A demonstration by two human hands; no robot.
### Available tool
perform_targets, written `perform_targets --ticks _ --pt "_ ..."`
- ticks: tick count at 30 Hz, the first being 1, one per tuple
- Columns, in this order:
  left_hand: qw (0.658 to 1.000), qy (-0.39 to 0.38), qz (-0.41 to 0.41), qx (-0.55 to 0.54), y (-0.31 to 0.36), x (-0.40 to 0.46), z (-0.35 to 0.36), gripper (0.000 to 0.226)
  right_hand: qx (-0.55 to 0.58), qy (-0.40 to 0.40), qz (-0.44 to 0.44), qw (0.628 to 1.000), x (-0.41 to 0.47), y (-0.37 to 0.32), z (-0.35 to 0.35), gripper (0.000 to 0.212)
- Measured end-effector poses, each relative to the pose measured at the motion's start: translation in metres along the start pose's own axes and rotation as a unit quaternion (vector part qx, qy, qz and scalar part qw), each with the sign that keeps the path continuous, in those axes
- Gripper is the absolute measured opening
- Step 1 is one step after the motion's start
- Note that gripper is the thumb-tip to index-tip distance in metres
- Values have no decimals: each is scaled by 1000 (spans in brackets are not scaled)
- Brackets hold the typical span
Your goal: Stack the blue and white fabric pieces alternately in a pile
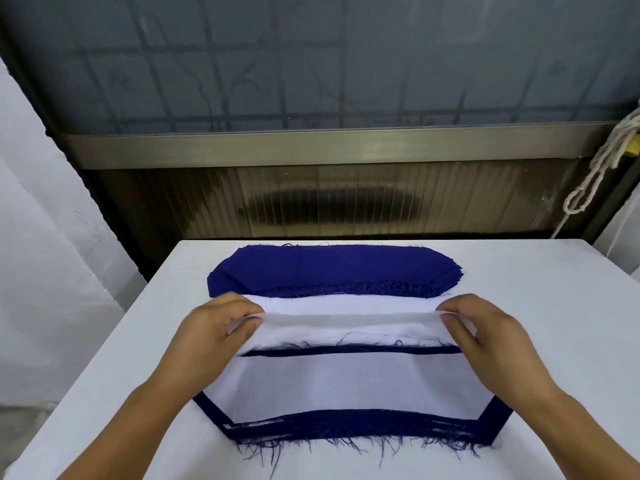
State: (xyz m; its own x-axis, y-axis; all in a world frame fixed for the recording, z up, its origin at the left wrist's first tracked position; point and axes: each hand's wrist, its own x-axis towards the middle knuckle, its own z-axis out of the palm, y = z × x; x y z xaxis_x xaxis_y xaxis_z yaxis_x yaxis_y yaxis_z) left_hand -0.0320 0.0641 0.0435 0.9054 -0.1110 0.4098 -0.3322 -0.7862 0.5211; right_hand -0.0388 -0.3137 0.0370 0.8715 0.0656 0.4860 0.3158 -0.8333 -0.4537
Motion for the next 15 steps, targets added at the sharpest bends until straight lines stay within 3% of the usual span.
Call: perform_targets --ticks 3,7,15 --pt "993 54 94 50 -3 -20 2 20 -20 65 -124 990 -21 11 5 23" --pt "987 14 160 28 -16 -58 21 47 -22 33 -231 972 -58 26 25 38" --pt "986 -4 164 38 -28 -84 41 54 -4 22 -210 978 -73 29 32 48"
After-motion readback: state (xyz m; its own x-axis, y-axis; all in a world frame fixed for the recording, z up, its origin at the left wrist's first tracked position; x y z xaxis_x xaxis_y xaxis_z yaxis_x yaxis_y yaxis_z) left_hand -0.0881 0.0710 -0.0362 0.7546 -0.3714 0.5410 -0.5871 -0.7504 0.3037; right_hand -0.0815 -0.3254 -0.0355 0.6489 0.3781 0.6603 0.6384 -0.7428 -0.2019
